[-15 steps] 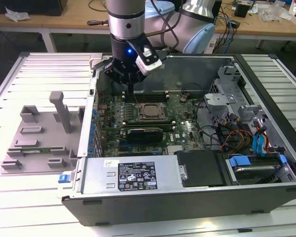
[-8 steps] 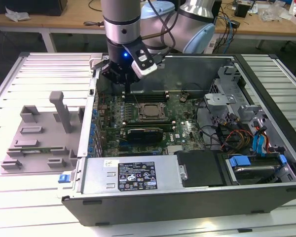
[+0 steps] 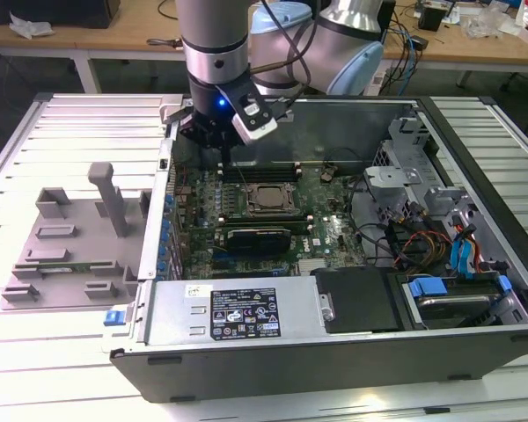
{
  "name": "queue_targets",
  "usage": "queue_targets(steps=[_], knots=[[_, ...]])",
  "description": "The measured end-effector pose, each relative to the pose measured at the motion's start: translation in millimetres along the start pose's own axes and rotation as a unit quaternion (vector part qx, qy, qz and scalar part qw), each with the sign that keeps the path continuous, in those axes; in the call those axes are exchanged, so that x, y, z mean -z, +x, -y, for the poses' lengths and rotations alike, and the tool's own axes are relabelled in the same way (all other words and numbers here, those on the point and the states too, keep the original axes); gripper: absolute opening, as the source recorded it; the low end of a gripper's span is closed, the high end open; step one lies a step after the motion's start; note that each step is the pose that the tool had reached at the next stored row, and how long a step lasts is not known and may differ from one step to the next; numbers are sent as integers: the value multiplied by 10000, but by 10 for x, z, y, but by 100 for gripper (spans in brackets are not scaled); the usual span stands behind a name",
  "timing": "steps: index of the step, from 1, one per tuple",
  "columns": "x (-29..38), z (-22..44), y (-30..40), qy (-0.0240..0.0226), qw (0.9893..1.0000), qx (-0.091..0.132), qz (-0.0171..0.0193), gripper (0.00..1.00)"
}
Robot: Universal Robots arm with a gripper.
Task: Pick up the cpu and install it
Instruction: 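Install the first cpu locking lever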
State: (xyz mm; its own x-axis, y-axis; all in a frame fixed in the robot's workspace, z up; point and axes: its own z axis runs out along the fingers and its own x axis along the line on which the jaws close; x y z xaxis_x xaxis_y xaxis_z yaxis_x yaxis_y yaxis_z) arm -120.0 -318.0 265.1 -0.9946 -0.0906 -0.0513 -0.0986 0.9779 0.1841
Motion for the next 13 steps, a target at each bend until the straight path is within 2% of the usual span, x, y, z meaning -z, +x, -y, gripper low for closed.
queue_targets(steps=[1, 3, 6, 9, 11, 13], knots=[[-28, 6, 2, -61, 10000, -2, 6, 11], [-72, 14, 4, -82, 10000, -3, 7, 11], [-87, 19, -19, -83, 10000, -3, 4, 11], [-94, 30, -113, -82, 10000, -11, -1, 11], [-103, 42, -231, -61, 10000, -36, -4, 11], [-109, 51, -312, -41, 10000, -58, -5, 11]])
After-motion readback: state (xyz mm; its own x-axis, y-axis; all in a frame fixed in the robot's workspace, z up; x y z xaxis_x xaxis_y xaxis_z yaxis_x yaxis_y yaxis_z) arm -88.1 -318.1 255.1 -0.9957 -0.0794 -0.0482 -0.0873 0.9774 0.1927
